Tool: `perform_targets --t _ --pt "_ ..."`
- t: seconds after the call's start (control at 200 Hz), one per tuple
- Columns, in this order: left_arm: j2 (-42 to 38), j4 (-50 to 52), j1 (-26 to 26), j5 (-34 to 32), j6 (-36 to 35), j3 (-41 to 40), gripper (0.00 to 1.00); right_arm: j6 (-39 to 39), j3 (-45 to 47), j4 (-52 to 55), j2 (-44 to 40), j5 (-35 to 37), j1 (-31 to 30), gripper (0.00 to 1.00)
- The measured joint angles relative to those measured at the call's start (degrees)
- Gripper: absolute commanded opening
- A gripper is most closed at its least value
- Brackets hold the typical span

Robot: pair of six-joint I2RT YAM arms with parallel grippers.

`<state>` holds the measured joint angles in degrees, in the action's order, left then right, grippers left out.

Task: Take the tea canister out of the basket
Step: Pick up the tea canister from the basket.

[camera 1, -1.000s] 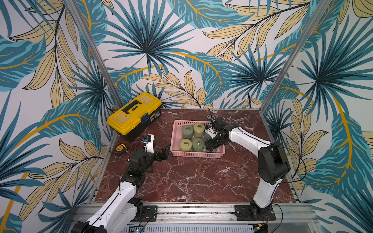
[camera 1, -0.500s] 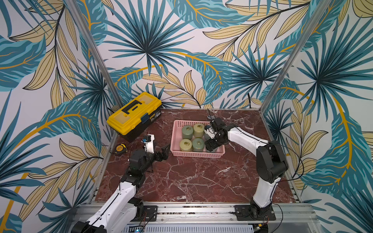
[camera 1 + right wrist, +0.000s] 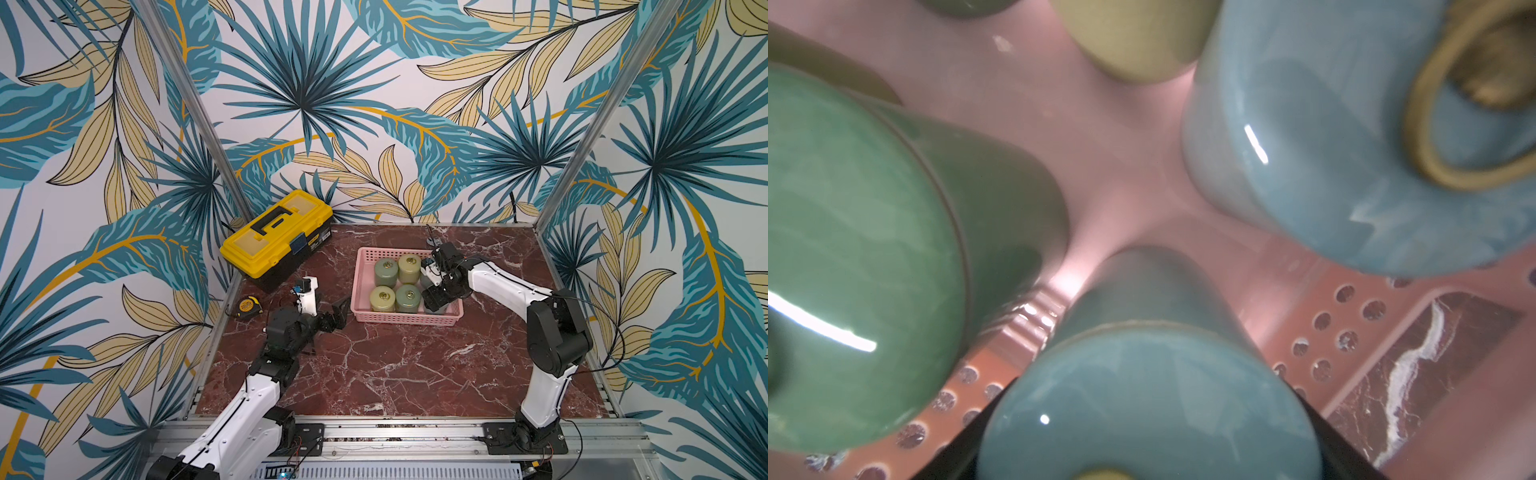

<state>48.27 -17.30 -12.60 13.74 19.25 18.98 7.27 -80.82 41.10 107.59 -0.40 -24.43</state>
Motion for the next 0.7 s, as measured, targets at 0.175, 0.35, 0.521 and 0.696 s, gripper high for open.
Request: perform_targets --t 0.175,0.35,0.521,0.696 --pt "0.00 -0.02 -0.02 -0.04 0.02 0.00 1.00 -1.25 -0.98 2.67 0.00 0.33 0.00 0.58" --pt "0.00 -0.02 -0.02 -0.04 0.04 0.00 1.00 -2.49 -1.86 4.87 -1.31 1.01 0.00 0.57" --pt "0.00 -0.02 -0.02 -0.04 0.07 0.00 1.00 -3.72 -4.02 6.82 -3.23 1.46 0.00 0.55" --pt "0.00 0.00 0.00 -0.04 0.09 0.00 1.00 -4.48 -5.40 7.78 -4.90 1.68 0.00 0.55"
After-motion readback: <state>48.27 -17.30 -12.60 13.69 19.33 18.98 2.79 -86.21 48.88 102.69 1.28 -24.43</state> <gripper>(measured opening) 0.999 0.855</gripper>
